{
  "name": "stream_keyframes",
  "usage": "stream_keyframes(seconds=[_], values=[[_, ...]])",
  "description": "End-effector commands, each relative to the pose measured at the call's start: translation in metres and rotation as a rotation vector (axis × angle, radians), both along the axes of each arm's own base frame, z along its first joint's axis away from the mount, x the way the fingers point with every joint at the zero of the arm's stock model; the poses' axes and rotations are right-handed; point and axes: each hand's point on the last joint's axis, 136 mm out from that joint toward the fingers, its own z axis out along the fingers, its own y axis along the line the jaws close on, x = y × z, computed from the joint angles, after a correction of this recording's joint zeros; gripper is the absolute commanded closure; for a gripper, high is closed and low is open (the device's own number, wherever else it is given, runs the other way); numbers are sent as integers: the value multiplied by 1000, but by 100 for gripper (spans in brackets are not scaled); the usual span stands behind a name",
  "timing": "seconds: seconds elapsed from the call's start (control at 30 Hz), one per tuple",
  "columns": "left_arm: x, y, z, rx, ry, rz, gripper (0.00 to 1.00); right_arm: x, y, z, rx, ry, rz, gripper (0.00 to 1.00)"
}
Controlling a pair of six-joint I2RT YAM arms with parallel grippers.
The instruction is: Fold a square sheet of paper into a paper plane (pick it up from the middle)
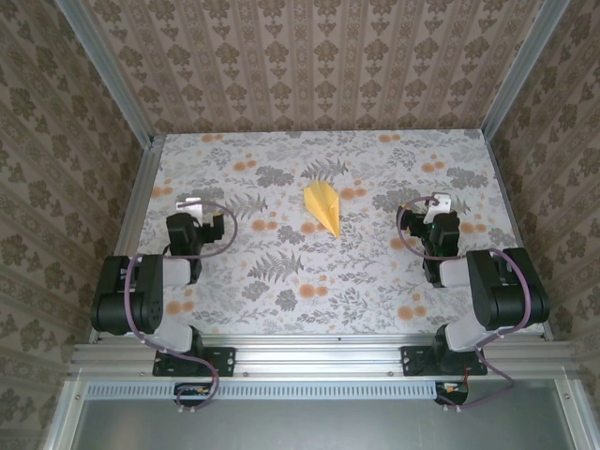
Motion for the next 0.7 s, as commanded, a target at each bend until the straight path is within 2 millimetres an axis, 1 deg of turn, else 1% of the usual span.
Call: stream_keyframes(seconds=[0.0,0.67], values=[[7,0,9,8,-25,-18,0,5,-1,5,-23,-10,-6,0],[8,0,9,8,-22,-22,0,5,0,5,-22,-10,-5,0]])
